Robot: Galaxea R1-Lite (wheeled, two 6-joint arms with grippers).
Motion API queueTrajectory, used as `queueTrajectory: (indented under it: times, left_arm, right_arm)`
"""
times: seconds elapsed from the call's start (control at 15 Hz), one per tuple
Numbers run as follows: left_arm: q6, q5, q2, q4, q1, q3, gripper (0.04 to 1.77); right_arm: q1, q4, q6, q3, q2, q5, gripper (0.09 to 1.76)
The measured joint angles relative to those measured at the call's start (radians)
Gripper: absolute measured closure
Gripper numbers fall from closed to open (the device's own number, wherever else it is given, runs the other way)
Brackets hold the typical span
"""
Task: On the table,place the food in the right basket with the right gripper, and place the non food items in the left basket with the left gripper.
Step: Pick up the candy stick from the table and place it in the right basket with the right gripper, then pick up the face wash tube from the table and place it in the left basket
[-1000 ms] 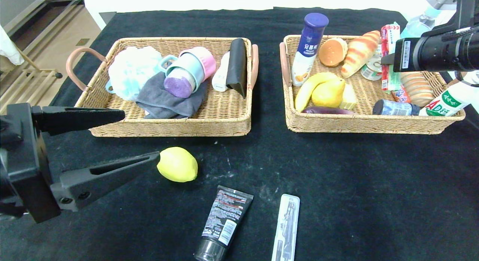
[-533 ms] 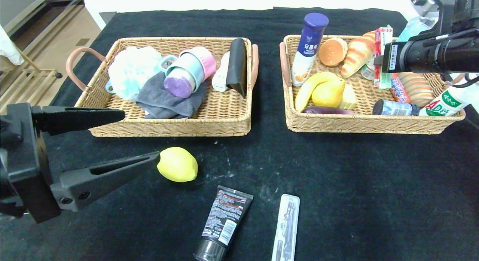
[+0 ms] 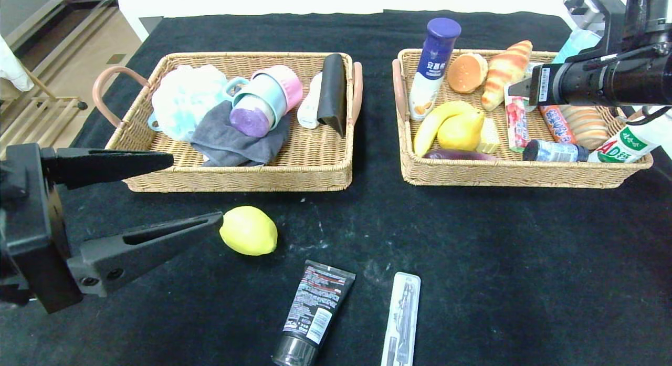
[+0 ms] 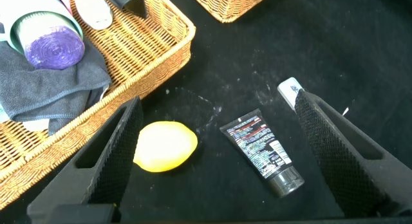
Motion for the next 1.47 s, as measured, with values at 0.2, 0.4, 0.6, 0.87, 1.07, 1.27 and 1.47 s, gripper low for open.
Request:
queueTrajectory:
  times: [0.2, 0.4, 0.6, 0.87, 1.07, 1.27, 1.47]
  left_arm:
    - [0.000, 0.000, -0.001, 0.000, 0.000, 0.000, 0.09]
    - [0.000, 0.000, -0.001, 0.000, 0.000, 0.000, 0.09]
    - [0.000, 0.000, -0.001, 0.000, 0.000, 0.000, 0.09]
    - [0.000, 0.000, -0.003, -0.001, 0.000, 0.000, 0.09]
    - [0.000, 0.000, -0.004, -0.002, 0.000, 0.000, 0.09]
    - [0.000, 0.000, -0.005, -0.001, 0.000, 0.000, 0.09]
    - [0.000, -0.001, -0.010, 0.004, 0.000, 0.000, 0.09]
  right_arm:
    - [-0.003, 0.000, 0.001, 0.000, 0.001, 0.001, 0.53]
    - [-0.003, 0.000, 0.001, 0.000, 0.002, 0.003, 0.41]
    - [-0.003, 0.001, 0.001, 0.002, 0.001, 0.002, 0.33]
    - [-0.005, 0.001, 0.000, 0.008, -0.002, 0.001, 0.25]
    - [-0.003, 0.005, 0.000, 0.020, -0.017, 0.002, 0.22]
    - [-0.001, 0.006, 0.000, 0.041, -0.038, 0.002, 0.19]
    - [0.004, 0.010, -0.003, 0.081, -0.081, 0.002, 0.18]
